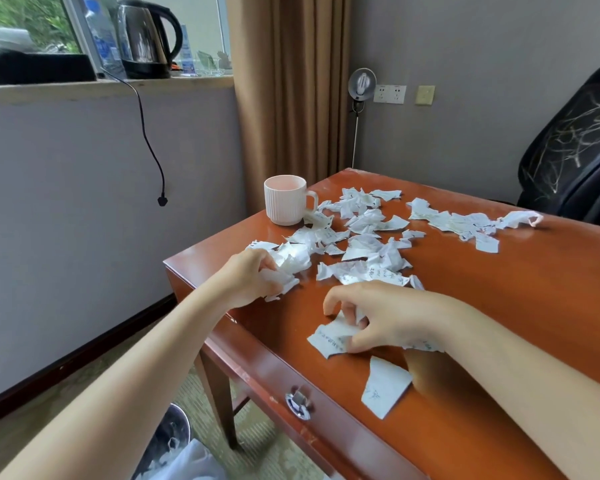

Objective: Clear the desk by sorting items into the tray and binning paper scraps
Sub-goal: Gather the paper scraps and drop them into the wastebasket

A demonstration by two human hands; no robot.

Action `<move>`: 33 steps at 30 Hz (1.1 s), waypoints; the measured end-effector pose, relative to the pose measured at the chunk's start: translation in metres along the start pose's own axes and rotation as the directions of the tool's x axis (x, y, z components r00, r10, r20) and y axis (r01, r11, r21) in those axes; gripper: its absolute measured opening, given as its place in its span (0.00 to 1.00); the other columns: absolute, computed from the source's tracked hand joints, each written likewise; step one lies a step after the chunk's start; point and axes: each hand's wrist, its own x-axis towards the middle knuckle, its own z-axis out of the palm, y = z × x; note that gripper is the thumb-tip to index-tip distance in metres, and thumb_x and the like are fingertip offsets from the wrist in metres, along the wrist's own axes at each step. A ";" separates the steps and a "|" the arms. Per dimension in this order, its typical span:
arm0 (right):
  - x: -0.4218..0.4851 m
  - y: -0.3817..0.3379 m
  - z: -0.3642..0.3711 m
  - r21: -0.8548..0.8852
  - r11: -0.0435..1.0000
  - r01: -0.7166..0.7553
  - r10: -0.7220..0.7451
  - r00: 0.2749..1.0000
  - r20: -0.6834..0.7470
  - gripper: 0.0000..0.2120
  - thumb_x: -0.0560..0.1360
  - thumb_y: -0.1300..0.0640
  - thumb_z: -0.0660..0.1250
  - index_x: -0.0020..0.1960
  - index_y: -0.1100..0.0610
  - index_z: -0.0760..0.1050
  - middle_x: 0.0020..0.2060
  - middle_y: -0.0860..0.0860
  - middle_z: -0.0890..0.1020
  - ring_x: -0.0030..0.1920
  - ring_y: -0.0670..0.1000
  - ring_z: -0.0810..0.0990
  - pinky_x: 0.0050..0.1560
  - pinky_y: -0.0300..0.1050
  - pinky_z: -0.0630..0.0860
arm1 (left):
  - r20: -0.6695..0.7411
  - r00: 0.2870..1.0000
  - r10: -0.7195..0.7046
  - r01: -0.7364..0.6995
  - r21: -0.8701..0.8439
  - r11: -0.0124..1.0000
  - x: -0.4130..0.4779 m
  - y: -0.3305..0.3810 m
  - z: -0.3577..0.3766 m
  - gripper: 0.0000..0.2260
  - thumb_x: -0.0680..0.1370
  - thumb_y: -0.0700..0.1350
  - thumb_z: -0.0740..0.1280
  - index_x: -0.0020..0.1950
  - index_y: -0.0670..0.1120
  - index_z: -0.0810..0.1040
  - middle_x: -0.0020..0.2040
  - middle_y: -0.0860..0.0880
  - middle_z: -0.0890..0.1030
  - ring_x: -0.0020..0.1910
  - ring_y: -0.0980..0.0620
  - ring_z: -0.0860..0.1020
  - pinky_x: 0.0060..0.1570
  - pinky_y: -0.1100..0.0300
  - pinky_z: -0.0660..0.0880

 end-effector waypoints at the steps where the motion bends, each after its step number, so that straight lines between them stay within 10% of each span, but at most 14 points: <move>1: 0.000 0.001 0.003 0.004 1.000 0.023 -0.023 1.000 -0.008 0.17 0.73 0.52 0.70 0.60 0.44 0.69 0.49 0.44 0.73 0.51 0.48 0.75 0.51 0.41 0.76 | -0.006 1.000 0.011 -0.011 -0.010 1.000 -0.002 0.001 0.000 0.09 0.72 0.46 0.72 0.49 0.48 0.75 0.48 0.50 0.75 0.47 0.50 0.73 0.41 0.62 0.67; 8: -0.007 0.005 0.008 -0.039 0.998 0.041 -0.042 0.999 -0.012 0.19 0.72 0.47 0.70 0.61 0.43 0.70 0.55 0.43 0.71 0.53 0.45 0.75 0.53 0.40 0.76 | -0.039 0.998 0.058 -0.061 -0.072 0.996 0.000 -0.005 0.007 0.14 0.72 0.40 0.70 0.31 0.54 0.70 0.32 0.56 0.71 0.31 0.56 0.67 0.29 0.65 0.61; 12: 0.044 0.039 0.045 -0.508 0.858 0.079 -0.119 0.992 -0.046 0.20 0.62 0.36 0.71 0.53 0.36 0.74 0.48 0.41 0.78 0.43 0.61 0.71 0.43 0.55 0.78 | -0.049 0.996 0.078 -0.081 -0.054 0.995 -0.001 -0.006 0.008 0.13 0.72 0.41 0.70 0.31 0.53 0.71 0.32 0.55 0.72 0.31 0.55 0.68 0.29 0.63 0.62; 15: 0.014 0.004 0.022 -0.489 0.869 0.073 -0.149 0.982 -0.118 0.07 0.73 0.50 0.65 0.47 0.52 0.75 0.40 0.50 0.77 0.39 0.53 0.71 0.41 0.46 0.72 | -0.078 0.993 0.089 -0.094 -0.071 0.993 -0.002 -0.001 -0.001 0.11 0.71 0.41 0.72 0.33 0.51 0.73 0.32 0.53 0.73 0.33 0.53 0.69 0.31 0.62 0.64; 19: -0.014 -0.014 0.004 -0.534 0.834 0.140 -0.277 0.943 -0.185 0.05 0.75 0.55 0.63 0.43 0.55 0.68 0.34 0.48 0.69 0.38 0.49 0.70 0.37 0.40 0.67 | -0.131 0.983 0.125 -0.145 -0.158 0.977 0.007 0.001 -0.014 0.05 0.72 0.43 0.72 0.40 0.43 0.78 0.35 0.52 0.74 0.35 0.54 0.69 0.35 0.61 0.65; 22: -0.004 -0.010 0.010 -0.493 0.851 0.181 -0.287 0.947 -0.147 0.06 0.75 0.56 0.64 0.52 0.55 0.73 0.41 0.50 0.76 0.42 0.50 0.74 0.43 0.42 0.75 | -0.021 0.995 0.100 -0.100 -0.004 0.995 0.061 -0.042 0.022 0.09 0.72 0.58 0.69 0.49 0.59 0.79 0.41 0.61 0.72 0.40 0.55 0.74 0.35 0.61 0.69; 27: -0.002 -0.005 0.013 -0.504 0.846 0.172 -0.301 0.936 -0.185 0.13 0.76 0.62 0.63 0.59 0.54 0.71 0.50 0.51 0.78 0.48 0.50 0.76 0.48 0.43 0.76 | 0.037 0.980 0.198 -0.199 0.025 0.980 0.039 0.016 -0.006 0.08 0.72 0.43 0.72 0.47 0.49 0.74 0.51 0.52 0.73 0.53 0.49 0.73 0.49 0.57 0.71; 33: 0.003 0.018 0.013 -0.293 0.936 0.194 -0.267 0.935 -0.235 0.23 0.75 0.67 0.62 0.68 0.50 0.67 0.56 0.50 0.78 0.57 0.51 0.77 0.57 0.47 0.76 | 0.132 0.990 0.054 -0.060 0.043 0.997 0.050 0.029 0.003 0.28 0.73 0.40 0.69 0.70 0.46 0.62 0.65 0.43 0.71 0.59 0.45 0.72 0.48 0.59 0.69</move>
